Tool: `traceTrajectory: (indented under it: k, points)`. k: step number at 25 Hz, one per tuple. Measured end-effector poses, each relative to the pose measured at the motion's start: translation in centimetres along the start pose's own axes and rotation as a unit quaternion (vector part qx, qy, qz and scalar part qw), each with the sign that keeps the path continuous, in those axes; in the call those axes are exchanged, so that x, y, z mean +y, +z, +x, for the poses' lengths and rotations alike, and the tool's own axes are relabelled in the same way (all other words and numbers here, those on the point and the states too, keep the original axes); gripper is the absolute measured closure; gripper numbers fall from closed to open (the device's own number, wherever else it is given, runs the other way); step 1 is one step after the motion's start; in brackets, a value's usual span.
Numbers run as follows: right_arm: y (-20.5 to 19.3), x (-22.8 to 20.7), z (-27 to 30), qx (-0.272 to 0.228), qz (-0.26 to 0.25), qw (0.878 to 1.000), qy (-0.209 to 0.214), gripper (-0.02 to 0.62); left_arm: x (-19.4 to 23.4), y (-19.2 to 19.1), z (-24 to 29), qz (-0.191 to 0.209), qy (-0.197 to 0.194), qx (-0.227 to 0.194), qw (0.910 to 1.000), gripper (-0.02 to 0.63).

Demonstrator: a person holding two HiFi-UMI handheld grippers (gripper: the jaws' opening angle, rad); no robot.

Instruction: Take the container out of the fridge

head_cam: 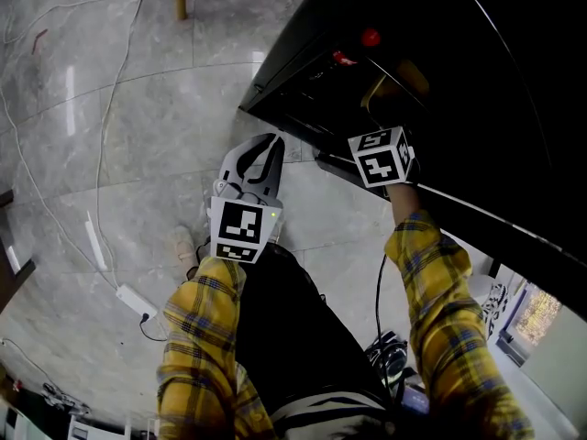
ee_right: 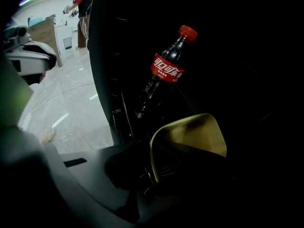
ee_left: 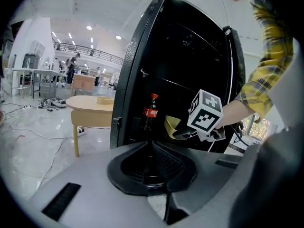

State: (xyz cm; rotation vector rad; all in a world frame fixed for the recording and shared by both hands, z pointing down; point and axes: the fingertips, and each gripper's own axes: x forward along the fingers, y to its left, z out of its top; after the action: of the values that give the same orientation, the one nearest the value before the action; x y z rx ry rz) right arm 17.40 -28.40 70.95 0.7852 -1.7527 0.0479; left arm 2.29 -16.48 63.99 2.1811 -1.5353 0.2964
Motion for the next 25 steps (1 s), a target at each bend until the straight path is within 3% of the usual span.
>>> traceTrajectory:
  k: [12, 25]
  points:
    - [0.8, 3.2, -2.8, -0.009, -0.019, 0.999, 0.026, 0.558, 1.5, 1.2, -3.0, 0.005, 0.015, -0.004, 0.9999, 0.575]
    - [1.2, 8.2, -9.6, -0.02, -0.016, 0.997, 0.069, 0.558, 2.0, 4.0, -7.9, 0.012, 0.024, -0.001, 0.9996, 0.575]
